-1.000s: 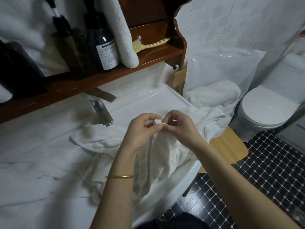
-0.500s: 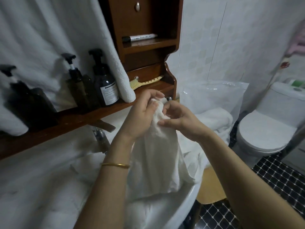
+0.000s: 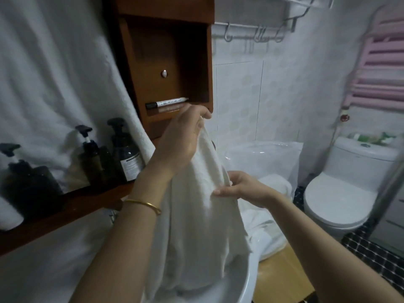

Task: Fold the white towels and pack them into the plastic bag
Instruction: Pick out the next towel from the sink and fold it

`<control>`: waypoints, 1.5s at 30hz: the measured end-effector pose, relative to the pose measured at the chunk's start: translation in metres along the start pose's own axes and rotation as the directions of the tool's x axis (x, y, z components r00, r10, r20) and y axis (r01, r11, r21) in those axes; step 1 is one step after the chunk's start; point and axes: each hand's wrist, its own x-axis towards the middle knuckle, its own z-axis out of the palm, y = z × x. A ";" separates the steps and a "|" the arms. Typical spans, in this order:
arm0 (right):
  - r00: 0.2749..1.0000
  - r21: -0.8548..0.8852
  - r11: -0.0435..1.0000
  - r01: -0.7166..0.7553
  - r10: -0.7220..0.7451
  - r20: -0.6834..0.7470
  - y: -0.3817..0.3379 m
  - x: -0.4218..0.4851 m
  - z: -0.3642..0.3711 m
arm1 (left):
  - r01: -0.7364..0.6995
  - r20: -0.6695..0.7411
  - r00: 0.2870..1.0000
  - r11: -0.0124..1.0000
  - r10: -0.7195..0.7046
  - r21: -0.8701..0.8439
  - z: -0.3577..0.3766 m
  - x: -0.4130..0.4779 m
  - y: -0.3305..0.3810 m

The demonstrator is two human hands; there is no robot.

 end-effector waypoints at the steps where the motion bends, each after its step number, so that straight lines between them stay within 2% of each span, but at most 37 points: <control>1: 1.000 -0.008 1.000 -0.013 0.013 0.005 0.004 -0.002 0.000 | -0.021 -0.027 0.999 0.999 0.021 0.029 -0.002 0.004 0.002; 7: 0.992 -0.042 0.991 -0.127 0.126 -0.023 0.021 -0.002 -0.001 | -0.150 -0.122 0.979 0.980 0.166 0.131 -0.010 0.017 0.010; 12: 0.967 -0.021 0.968 -0.250 0.249 -0.049 0.049 -0.001 -0.009 | -0.197 -0.194 0.953 0.962 0.233 0.191 -0.018 0.018 0.011; 15: 0.936 -0.208 0.931 -0.299 0.244 -0.253 0.057 0.005 -0.016 | -0.184 -0.235 0.945 0.963 0.229 0.198 -0.021 0.015 0.010; 18: 0.827 -0.313 0.874 -0.373 0.161 -0.538 0.064 0.012 -0.023 | -0.137 -0.270 0.945 0.972 0.186 0.188 -0.023 0.011 0.009; 21: 0.759 -0.395 0.838 -0.376 0.035 -0.650 0.069 0.017 -0.030 | -0.080 -0.321 0.937 0.981 0.135 0.179 -0.026 0.008 0.006; 24: 0.758 -0.580 0.677 -0.454 -0.049 -0.650 0.070 0.017 -0.031 | -0.032 -0.366 0.925 0.981 0.102 0.193 -0.030 0.008 0.004; 27: 0.709 -0.624 0.551 -0.554 -0.081 -0.700 0.075 0.015 -0.025 | -0.022 -0.398 0.912 0.980 0.101 0.199 -0.034 0.012 0.004; 31: 0.669 -0.683 0.593 -0.427 -0.301 -0.680 0.076 0.013 -0.018 | -0.027 -0.416 0.902 0.979 0.111 0.203 -0.036 0.017 0.003; 33: 0.674 -0.736 0.554 -0.389 -0.373 -0.638 0.077 0.012 -0.018 | -0.021 -0.422 0.900 0.978 0.108 0.207 -0.036 0.018 0.000; 42: 0.732 -0.820 0.234 -0.522 -0.371 -0.572 0.077 0.014 -0.025 | 0.014 -0.428 0.902 0.985 0.061 0.171 -0.033 0.022 -0.006; 45: 0.776 -0.858 0.158 -0.488 -0.372 -0.510 0.077 0.014 -0.026 | 0.023 -0.434 0.899 0.986 0.051 0.164 -0.032 0.027 -0.005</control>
